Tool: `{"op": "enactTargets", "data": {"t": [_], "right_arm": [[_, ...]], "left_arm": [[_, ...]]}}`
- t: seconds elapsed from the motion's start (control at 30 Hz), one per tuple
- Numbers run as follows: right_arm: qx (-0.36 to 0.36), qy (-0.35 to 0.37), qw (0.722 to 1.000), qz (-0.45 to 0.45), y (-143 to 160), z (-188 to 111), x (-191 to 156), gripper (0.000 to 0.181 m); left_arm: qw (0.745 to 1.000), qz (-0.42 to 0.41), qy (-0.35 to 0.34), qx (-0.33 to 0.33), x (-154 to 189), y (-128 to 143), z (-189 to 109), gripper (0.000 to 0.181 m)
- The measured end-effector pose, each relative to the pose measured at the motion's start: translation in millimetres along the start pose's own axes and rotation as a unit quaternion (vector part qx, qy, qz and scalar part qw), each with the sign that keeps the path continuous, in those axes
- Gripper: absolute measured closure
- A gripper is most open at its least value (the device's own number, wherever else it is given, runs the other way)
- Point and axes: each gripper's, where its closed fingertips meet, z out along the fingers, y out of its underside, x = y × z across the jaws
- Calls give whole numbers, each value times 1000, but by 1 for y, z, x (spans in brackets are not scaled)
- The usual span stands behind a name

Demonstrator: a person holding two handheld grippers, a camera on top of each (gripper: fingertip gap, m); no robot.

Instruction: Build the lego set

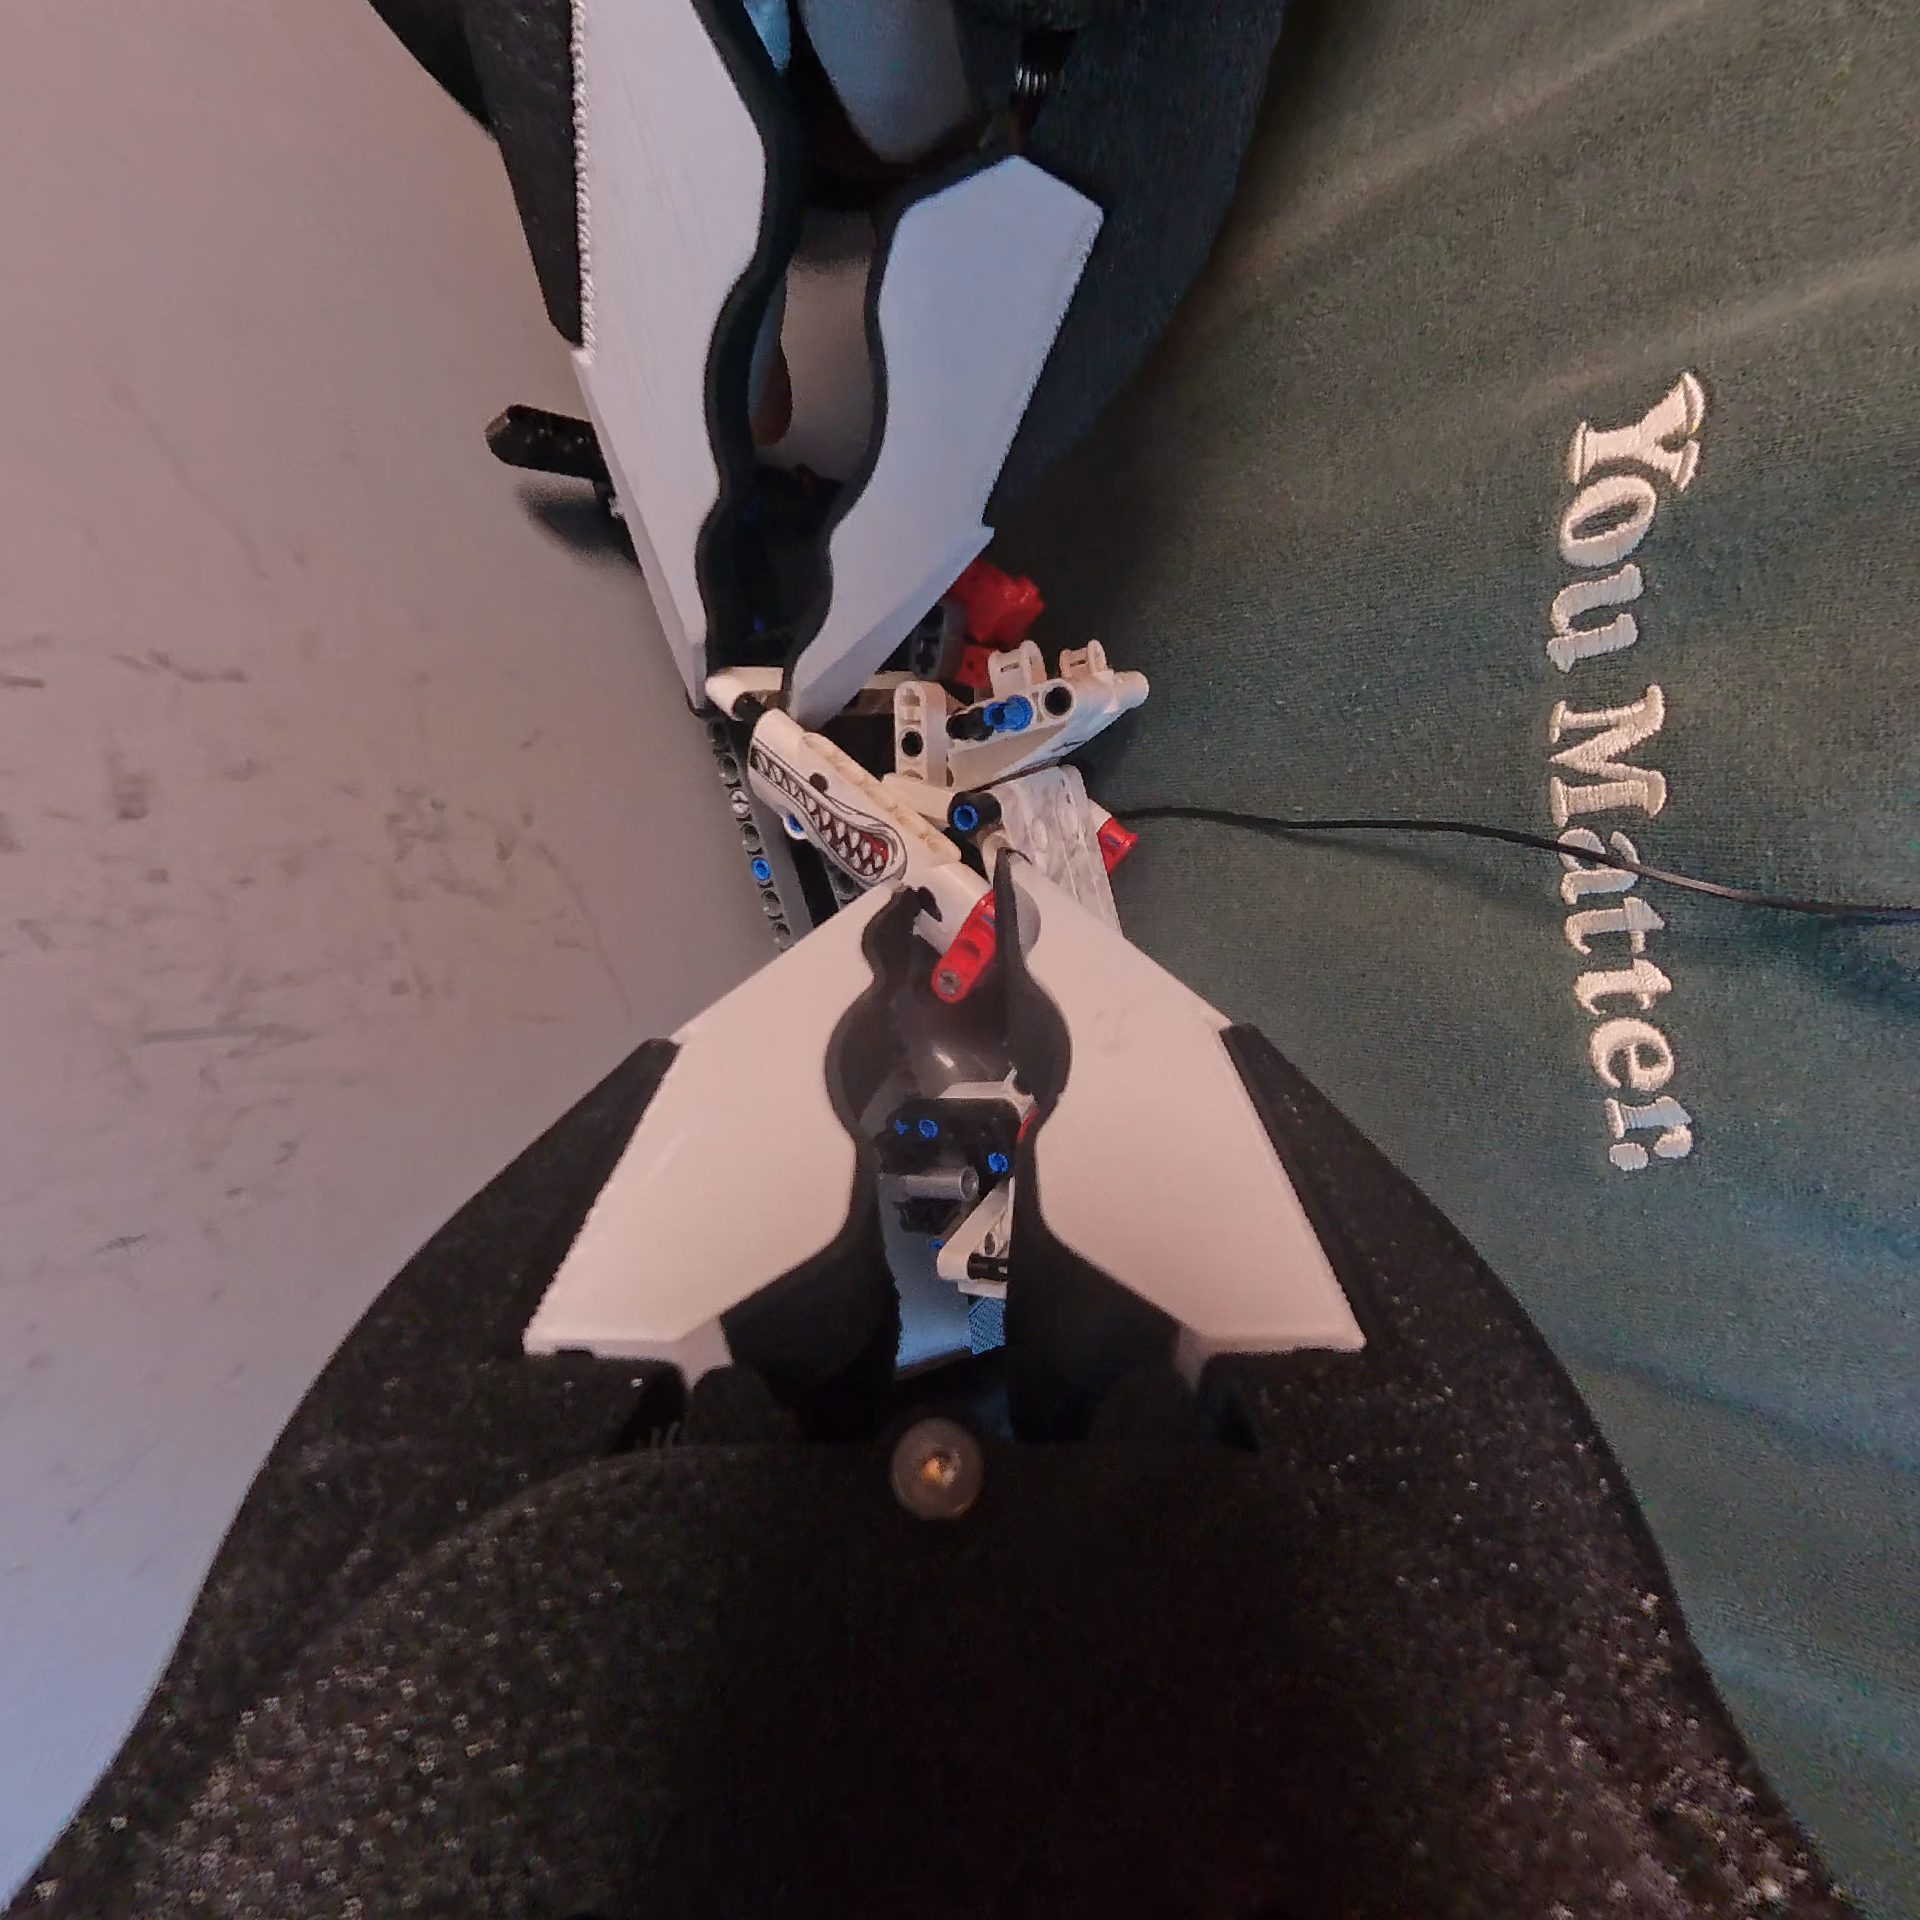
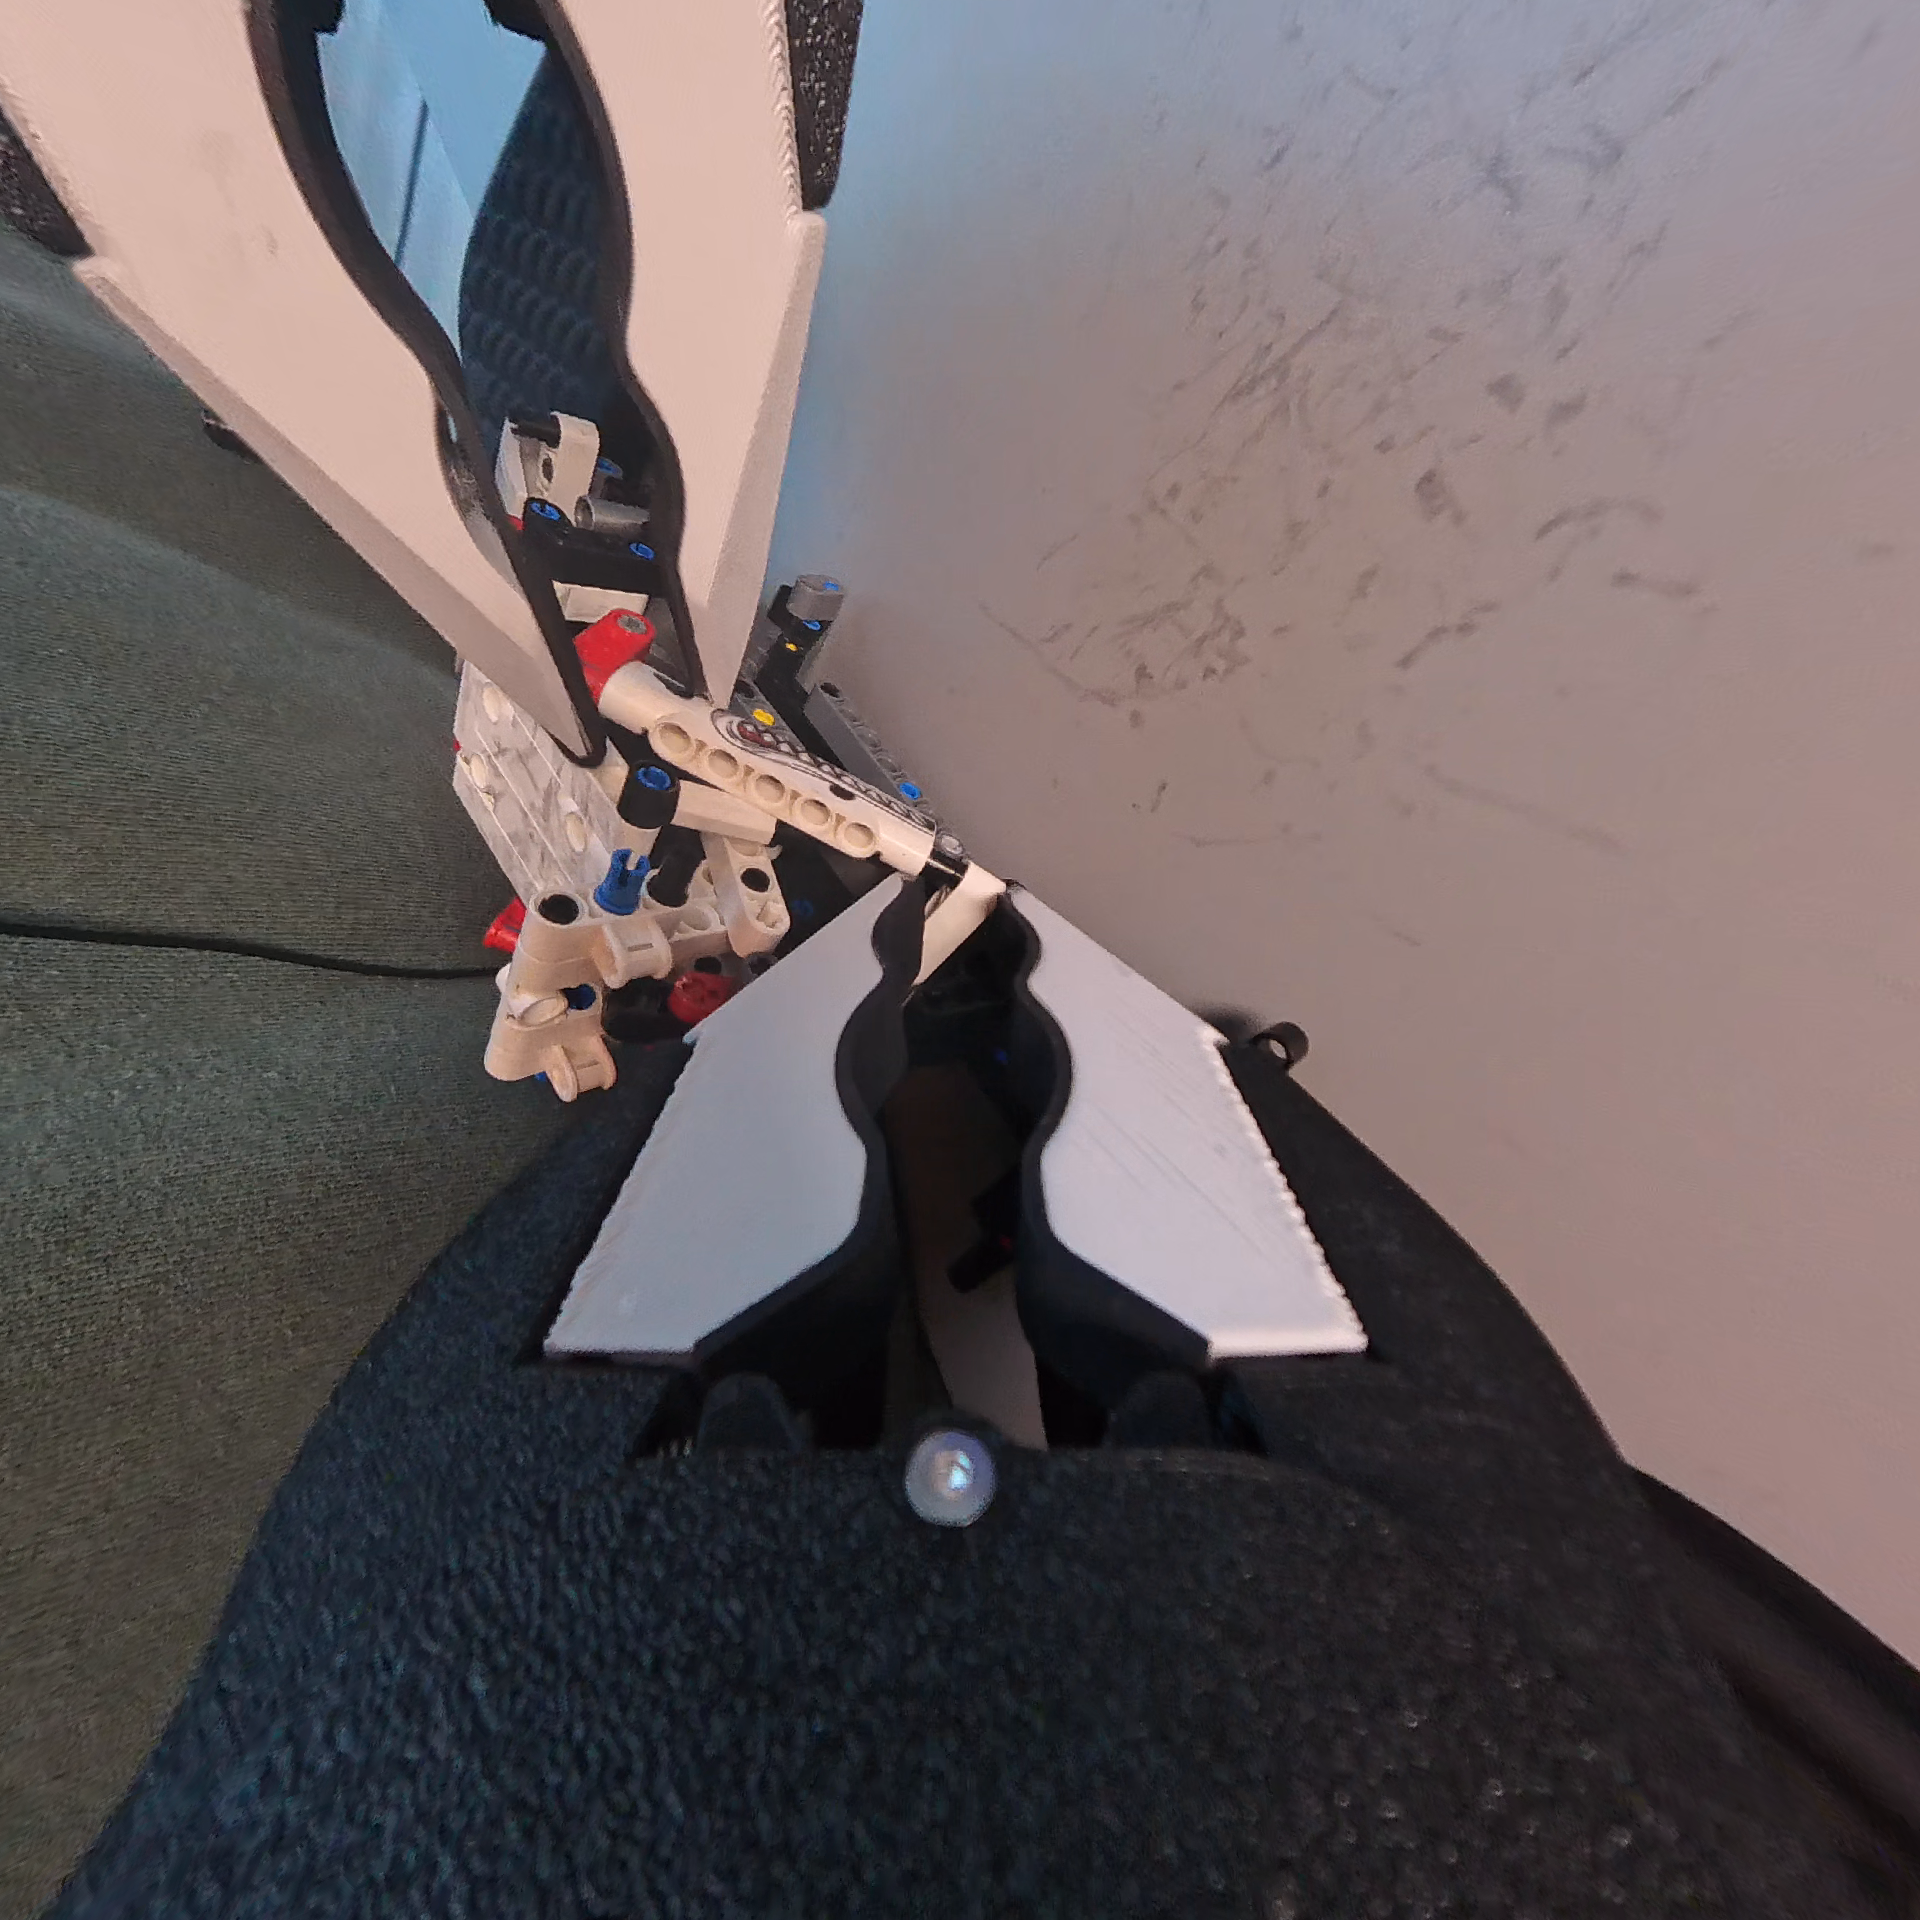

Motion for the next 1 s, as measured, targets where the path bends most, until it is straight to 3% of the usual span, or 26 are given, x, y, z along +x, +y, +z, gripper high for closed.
{"op": "enactTargets", "data": {"t": [0.23, 0.43, 0.47, 0.5, 0.57, 0.67, 0.83, 1.0], "right_arm": [[22, -30, 999, -20, 0, 6, -2, 170], [31, -22, 997, -71, -1, 6, -3, 171], [52, -43, 995, -68, -7, 4, -9, 170], [121, -99, 987, -42, -33, -7, -31, 178], [76, -22, 987, -137, -26, -2, -18, 172], [73, -35, 995, -64, -14, -10, -6, 171], [97, -18, 992, -78, -24, -14, -1, 170], [96, -24, 993, -67, -24, -14, 1, 169]], "left_arm": [[998, 68, 9, -13, 0, 5, 2, 168], [995, 79, 56, -12, 1, 2, 2, 169], [995, 72, 50, 38, -4, -14, 0, 181], [993, 54, 96, 44, 4, -19, 0, 181], [993, 113, 44, 7, -3, -12, 10, 181], [995, 95, 17, 9, -6, -10, -4, 181], [995, 81, -13, 53, -20, -11, -17, 168], [996, 63, -36, 44, -31, 5, -18, 155]]}}
